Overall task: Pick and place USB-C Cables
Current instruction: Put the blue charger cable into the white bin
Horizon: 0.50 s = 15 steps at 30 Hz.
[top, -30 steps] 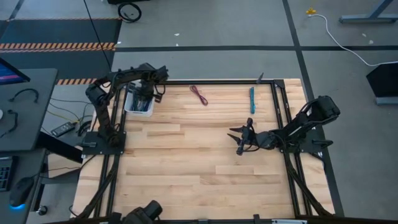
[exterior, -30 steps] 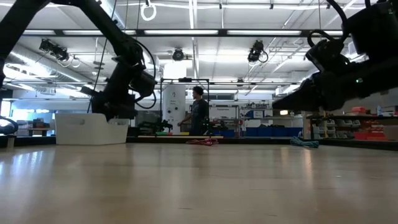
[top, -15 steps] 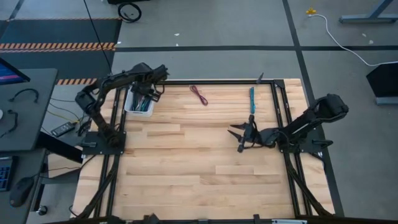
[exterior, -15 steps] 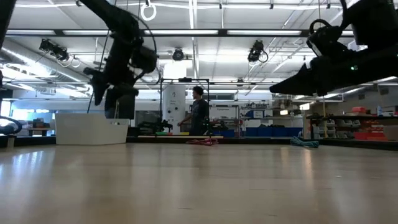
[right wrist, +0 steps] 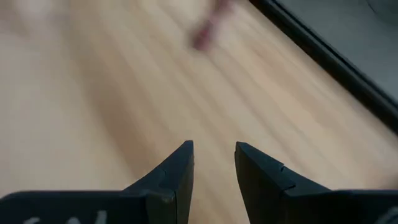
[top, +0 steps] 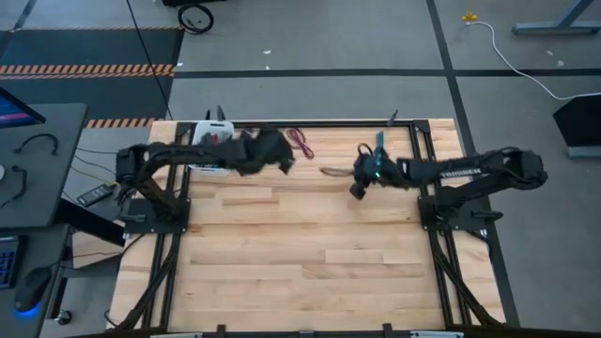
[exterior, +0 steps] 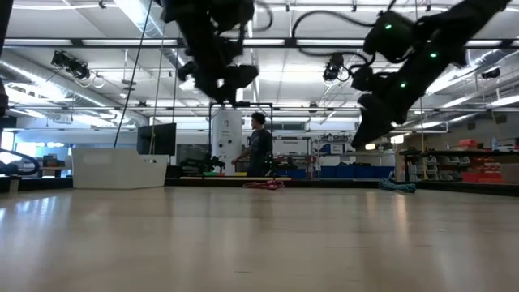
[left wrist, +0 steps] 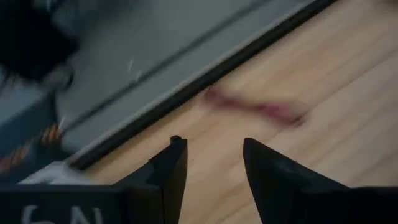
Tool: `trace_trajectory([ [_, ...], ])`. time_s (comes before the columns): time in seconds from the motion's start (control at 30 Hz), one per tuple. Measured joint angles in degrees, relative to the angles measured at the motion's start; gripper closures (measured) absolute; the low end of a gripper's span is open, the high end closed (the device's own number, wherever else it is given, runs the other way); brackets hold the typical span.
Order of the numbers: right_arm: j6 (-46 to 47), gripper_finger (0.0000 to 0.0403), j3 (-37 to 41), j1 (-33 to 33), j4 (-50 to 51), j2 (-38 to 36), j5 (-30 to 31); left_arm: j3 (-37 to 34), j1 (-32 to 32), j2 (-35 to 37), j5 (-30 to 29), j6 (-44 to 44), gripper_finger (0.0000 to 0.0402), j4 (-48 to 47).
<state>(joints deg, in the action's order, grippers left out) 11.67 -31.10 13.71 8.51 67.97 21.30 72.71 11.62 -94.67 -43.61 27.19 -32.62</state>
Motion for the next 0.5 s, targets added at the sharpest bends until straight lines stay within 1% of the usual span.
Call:
trace_trajectory([
  [0.07,-2.29,0.0279,-3.27,3.74,5.40,1.56,0.06,0.00,-2.75,-1.13,-2.72,-2.81,0.0239,9.38],
  [0.17,-5.59,0.0268,-4.41,9.49,6.43,3.91,-0.99,0.00,-5.30,-3.17,-2.45,-7.51,0.0239,21.86],
  [0.23,-6.10,0.0258,-4.27,13.45,6.91,5.41,-2.68,0.02,-6.58,-4.68,-2.45,-10.13,0.0239,27.45],
  [0.33,-6.09,0.0234,-3.07,19.18,8.15,7.20,-4.06,0.04,-8.14,-6.75,-2.31,-11.34,0.0240,29.24],
  [0.4,-5.47,0.0213,-2.40,22.61,8.25,7.99,-4.38,-0.04,-8.96,-8.24,-2.30,-10.41,0.0240,27.27],
  [0.47,-4.39,0.0190,-1.83,25.51,6.61,8.77,-3.78,-0.01,-9.68,-9.78,-2.18,-9.13,0.0240,26.46],
  [0.5,-3.40,0.0178,-1.26,26.51,5.84,9.11,-2.33,-0.07,-9.88,-10.74,-2.43,-8.53,0.0240,26.80],
])
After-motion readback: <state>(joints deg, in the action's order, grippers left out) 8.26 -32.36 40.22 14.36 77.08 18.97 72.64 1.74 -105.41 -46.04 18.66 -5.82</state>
